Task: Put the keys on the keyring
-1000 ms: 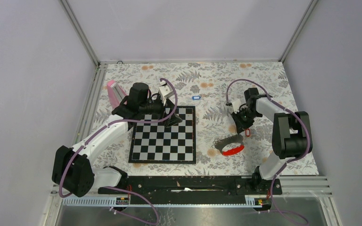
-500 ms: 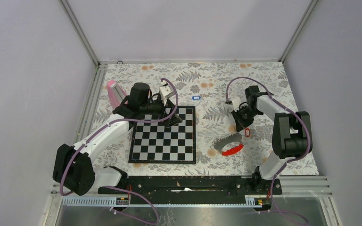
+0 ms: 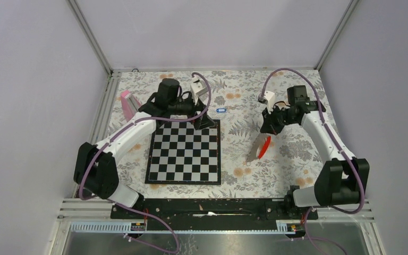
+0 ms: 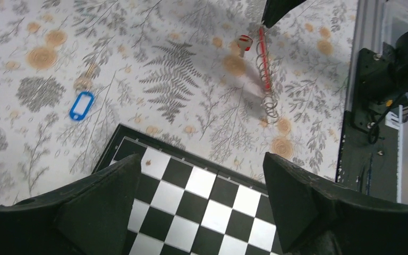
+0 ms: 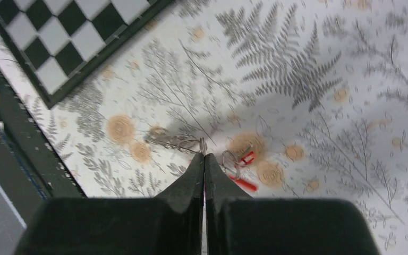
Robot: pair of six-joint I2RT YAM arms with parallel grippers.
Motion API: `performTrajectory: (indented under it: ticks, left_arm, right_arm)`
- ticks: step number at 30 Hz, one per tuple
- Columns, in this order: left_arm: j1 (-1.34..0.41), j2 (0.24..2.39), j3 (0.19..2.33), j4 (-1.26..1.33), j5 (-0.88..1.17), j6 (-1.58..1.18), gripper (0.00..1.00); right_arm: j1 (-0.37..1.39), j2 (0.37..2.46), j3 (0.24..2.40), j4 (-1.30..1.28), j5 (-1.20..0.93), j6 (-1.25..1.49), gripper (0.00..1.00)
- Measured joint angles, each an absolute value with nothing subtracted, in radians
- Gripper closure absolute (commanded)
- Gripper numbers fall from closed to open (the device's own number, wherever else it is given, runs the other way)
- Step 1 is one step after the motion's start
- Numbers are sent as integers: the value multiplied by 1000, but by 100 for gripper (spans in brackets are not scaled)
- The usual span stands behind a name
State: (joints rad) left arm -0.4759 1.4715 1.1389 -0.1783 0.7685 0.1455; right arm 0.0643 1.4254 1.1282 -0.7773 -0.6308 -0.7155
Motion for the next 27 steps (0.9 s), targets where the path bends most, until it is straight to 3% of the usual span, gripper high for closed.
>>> performTrajectory:
  ticks: [8,13,24,27]
  left_arm:
    - [-592,1559,1298,-200,841,180,53]
    - [-667,1562,1370,-213,865,246,55]
    - [-754,1562,1400,-258,884,308,58]
    - [-766,1562,1400,-266,888,318,65]
  right_arm:
    - [69,1258,1125,-727,-886,-719,100]
    - [86,1095,1042,-542,-1034,-606,100]
    - [185,1090,1001,-378,-1132,-437,100]
    - [191,1084,973,-352,-1146,-408,100]
